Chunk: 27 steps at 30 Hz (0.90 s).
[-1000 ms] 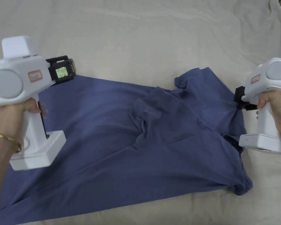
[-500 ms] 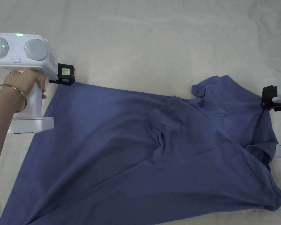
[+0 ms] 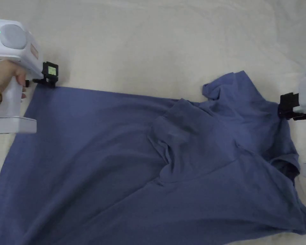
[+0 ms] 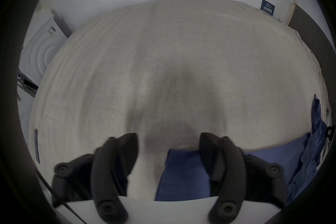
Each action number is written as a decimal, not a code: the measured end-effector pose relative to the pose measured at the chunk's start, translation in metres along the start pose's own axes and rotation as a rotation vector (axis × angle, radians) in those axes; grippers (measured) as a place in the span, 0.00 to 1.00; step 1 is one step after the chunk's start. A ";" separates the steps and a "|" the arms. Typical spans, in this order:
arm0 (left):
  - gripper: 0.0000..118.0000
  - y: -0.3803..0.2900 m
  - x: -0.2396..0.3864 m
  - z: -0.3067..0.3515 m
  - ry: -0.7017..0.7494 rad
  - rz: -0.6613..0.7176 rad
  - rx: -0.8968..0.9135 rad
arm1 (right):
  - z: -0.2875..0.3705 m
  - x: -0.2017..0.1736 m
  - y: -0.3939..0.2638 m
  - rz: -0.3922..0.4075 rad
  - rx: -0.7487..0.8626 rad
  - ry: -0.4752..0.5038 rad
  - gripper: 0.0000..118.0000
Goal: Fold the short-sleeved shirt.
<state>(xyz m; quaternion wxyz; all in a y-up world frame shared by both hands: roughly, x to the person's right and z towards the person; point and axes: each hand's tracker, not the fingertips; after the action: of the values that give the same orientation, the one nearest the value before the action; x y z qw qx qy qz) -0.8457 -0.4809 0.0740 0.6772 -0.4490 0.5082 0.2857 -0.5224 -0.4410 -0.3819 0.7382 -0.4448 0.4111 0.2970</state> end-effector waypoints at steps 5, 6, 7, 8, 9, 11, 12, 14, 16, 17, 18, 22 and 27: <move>0.11 -0.005 0.001 -0.001 -0.026 0.006 0.010 | 0.005 -0.007 -0.002 0.003 0.001 -0.001 0.01; 0.00 -0.006 0.003 0.000 -0.007 -0.003 0.014 | 0.007 -0.008 -0.002 0.000 0.003 -0.001 0.01; 0.00 -0.007 0.004 0.002 -0.003 -0.007 0.018 | 0.008 -0.008 -0.002 -0.002 0.005 0.001 0.01; 0.00 -0.008 0.005 0.006 0.000 -0.010 0.021 | 0.010 -0.009 -0.003 -0.007 0.008 -0.001 0.01; 0.00 -0.009 0.005 0.010 0.006 -0.023 0.029 | 0.012 -0.009 -0.003 -0.010 0.011 -0.003 0.01; 0.00 -0.008 0.004 0.022 -0.004 -0.033 0.061 | 0.018 -0.010 -0.003 -0.014 0.023 -0.008 0.01; 0.00 -0.009 0.004 0.029 -0.026 -0.030 0.087 | 0.021 -0.010 -0.004 -0.020 0.032 -0.008 0.01; 0.00 -0.017 0.005 0.059 -0.032 -0.024 0.148 | 0.032 -0.010 -0.005 -0.037 0.061 -0.010 0.01; 0.00 -0.023 0.002 0.085 -0.034 -0.014 0.196 | 0.047 -0.009 -0.007 -0.055 0.097 -0.004 0.01; 0.00 -0.027 -0.002 0.100 -0.047 0.001 0.226 | 0.055 -0.007 -0.008 -0.065 0.111 -0.004 0.01; 0.00 -0.031 -0.005 0.115 -0.071 0.021 0.261 | 0.064 -0.005 -0.010 -0.073 0.123 0.003 0.01; 0.00 -0.051 -0.022 0.181 -0.098 0.088 0.373 | 0.111 0.007 -0.018 -0.128 0.221 0.044 0.01; 0.00 -0.075 -0.050 0.250 -0.088 0.120 0.469 | 0.178 0.028 -0.032 -0.181 0.326 0.079 0.01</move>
<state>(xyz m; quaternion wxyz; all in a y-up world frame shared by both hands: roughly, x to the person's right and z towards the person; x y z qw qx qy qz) -0.6904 -0.2850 0.1649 0.7663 -0.2353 0.5564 0.2190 -0.4225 -0.2921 -0.3456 0.8076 -0.3657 0.4405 0.1411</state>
